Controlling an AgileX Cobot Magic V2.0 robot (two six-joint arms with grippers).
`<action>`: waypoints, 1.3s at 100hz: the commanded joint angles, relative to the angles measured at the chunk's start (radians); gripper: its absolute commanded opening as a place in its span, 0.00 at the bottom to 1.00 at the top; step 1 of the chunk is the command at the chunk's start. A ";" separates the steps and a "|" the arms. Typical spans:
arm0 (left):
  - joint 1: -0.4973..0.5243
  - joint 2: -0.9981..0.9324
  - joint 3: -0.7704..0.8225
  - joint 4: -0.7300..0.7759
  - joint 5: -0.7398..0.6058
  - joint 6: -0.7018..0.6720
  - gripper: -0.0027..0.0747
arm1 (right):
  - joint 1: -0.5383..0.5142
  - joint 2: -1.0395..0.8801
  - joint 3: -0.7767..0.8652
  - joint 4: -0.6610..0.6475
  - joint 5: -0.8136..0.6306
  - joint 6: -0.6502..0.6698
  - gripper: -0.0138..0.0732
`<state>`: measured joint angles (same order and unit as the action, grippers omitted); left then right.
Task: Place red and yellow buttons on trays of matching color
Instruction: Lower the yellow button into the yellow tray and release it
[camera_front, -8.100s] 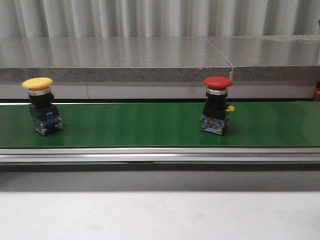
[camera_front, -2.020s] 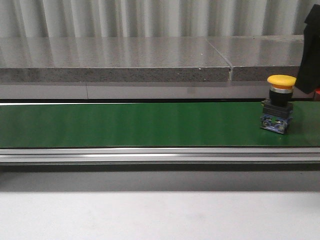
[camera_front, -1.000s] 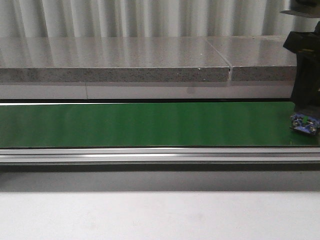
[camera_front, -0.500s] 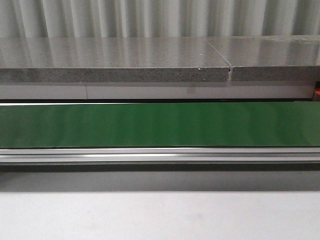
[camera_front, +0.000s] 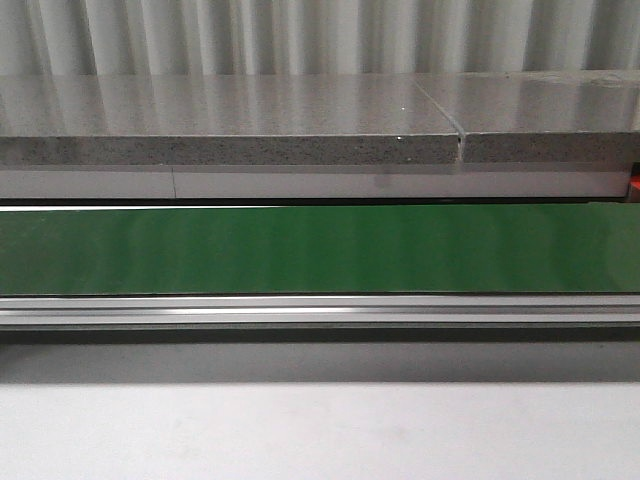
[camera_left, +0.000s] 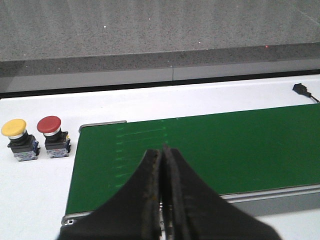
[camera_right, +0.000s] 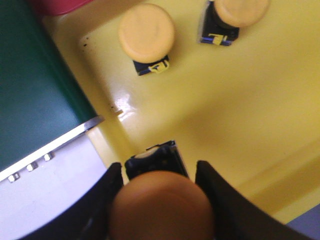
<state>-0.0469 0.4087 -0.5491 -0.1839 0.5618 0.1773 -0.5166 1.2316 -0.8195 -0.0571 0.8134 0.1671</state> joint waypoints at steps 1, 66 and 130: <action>-0.008 0.004 -0.026 -0.019 -0.076 -0.005 0.01 | -0.017 -0.018 -0.016 -0.014 -0.076 0.012 0.26; -0.008 0.004 -0.026 -0.019 -0.076 -0.005 0.01 | -0.017 0.197 0.001 -0.014 -0.202 0.028 0.26; -0.008 0.004 -0.026 -0.019 -0.076 -0.005 0.01 | -0.017 0.282 -0.011 -0.014 -0.169 0.041 0.78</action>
<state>-0.0469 0.4087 -0.5491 -0.1839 0.5618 0.1773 -0.5275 1.5408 -0.7988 -0.0586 0.6359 0.1974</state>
